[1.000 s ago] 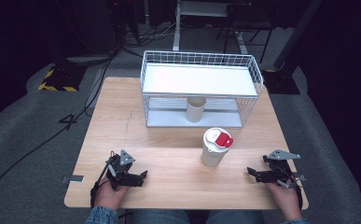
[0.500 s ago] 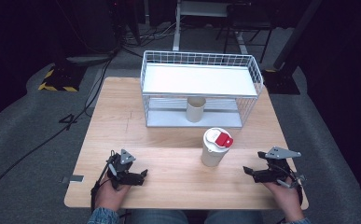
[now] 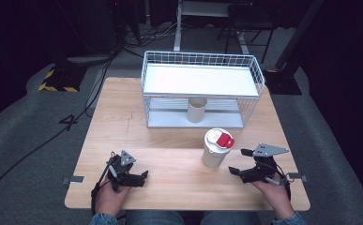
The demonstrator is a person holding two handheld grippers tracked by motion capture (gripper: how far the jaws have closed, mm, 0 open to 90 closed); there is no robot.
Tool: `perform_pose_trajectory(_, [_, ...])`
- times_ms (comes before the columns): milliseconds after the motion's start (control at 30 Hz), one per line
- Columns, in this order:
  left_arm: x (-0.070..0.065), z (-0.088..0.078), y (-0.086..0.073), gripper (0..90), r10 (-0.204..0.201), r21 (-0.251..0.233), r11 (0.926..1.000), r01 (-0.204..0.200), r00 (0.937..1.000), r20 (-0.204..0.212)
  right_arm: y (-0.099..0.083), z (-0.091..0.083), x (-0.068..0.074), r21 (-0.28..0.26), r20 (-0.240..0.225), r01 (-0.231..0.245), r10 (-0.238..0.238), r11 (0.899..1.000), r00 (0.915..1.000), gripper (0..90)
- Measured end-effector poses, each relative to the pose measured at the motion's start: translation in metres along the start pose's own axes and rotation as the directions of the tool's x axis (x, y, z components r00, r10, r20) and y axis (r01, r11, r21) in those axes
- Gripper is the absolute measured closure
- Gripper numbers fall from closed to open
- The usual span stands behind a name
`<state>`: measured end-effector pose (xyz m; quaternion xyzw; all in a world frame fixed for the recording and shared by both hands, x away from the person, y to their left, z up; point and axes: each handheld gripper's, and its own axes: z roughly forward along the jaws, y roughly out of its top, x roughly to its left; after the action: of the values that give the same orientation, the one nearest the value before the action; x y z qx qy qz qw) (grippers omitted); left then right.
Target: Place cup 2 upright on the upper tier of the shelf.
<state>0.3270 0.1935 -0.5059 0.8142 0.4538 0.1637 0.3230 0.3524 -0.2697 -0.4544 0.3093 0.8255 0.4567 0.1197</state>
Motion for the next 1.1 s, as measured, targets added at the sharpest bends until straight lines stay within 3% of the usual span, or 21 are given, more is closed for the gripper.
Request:
perform_pose_trajectory(567, [0.0,0.0,0.0,3.9,0.0,0.0,1.0,0.0,1.0,0.0,0.012,0.041,0.004,-0.074,-0.003,0.011,-0.011,0.997,0.9999,7.4])
perform_pose_trajectory(800, [0.0,0.0,0.0,3.9,-0.004,0.001,1.0,0.004,1.0,0.001,0.013,0.055,0.003,-0.109,-0.039,-0.012,0.008,0.994,0.9992,5.5])
perform_pose_trajectory(1100, [0.0,0.0,0.0,3.9,-0.004,0.001,1.0,0.004,1.0,0.001,0.015,0.069,0.007,-0.18,-0.034,-0.044,0.039,0.983,0.9987,5.5])
